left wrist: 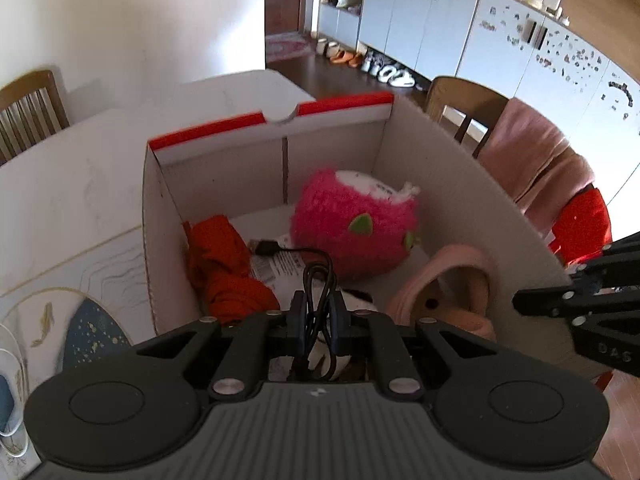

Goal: Organize objects
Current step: 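Lower the black USB cable into the box and open the left tool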

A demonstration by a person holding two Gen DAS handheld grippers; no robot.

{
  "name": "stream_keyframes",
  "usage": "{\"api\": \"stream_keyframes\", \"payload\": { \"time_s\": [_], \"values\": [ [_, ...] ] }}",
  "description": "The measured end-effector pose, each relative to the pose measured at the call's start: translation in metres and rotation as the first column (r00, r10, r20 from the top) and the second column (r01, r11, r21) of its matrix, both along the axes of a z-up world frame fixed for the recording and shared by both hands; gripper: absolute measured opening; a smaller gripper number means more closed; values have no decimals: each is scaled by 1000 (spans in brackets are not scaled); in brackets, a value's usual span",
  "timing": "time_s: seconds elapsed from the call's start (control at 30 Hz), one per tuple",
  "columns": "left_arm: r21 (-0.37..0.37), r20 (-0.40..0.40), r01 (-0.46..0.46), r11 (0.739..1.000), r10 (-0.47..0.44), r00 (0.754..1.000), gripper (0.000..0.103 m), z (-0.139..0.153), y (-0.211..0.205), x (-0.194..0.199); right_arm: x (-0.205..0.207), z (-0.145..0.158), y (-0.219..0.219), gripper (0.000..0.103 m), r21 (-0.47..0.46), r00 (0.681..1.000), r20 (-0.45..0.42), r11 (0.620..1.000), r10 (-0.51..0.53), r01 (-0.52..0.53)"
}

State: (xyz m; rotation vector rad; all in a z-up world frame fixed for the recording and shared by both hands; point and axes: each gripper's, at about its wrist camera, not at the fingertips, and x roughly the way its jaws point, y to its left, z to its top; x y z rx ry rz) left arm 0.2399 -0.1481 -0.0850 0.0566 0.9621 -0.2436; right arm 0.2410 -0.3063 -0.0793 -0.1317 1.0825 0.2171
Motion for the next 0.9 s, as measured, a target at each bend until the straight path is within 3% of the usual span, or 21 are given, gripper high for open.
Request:
{"api": "stream_keyframes", "payload": {
  "time_s": [0.37, 0.53, 0.77, 0.9],
  "values": [
    [-11, -60, 3, 1000, -3, 998, 11, -8, 2, 6, 0, 0, 0, 6, -1, 1000, -1, 1000, 1, -1],
    [-19, -73, 10, 1000, -12, 997, 17, -8, 1, 6, 0, 0, 1, 6, -2, 1000, -2, 1000, 1, -1],
    [-72, -68, 52, 996, -57, 996, 57, 2, -3, -1, 0, -1, 1, 6, 1, 1000, -2, 1000, -2, 2],
    [-94, -56, 61, 994, -67, 996, 62, 11, -3, -8, -1, -1, 1, 6, 0, 1000, -2, 1000, -2, 2]
  ]
}}
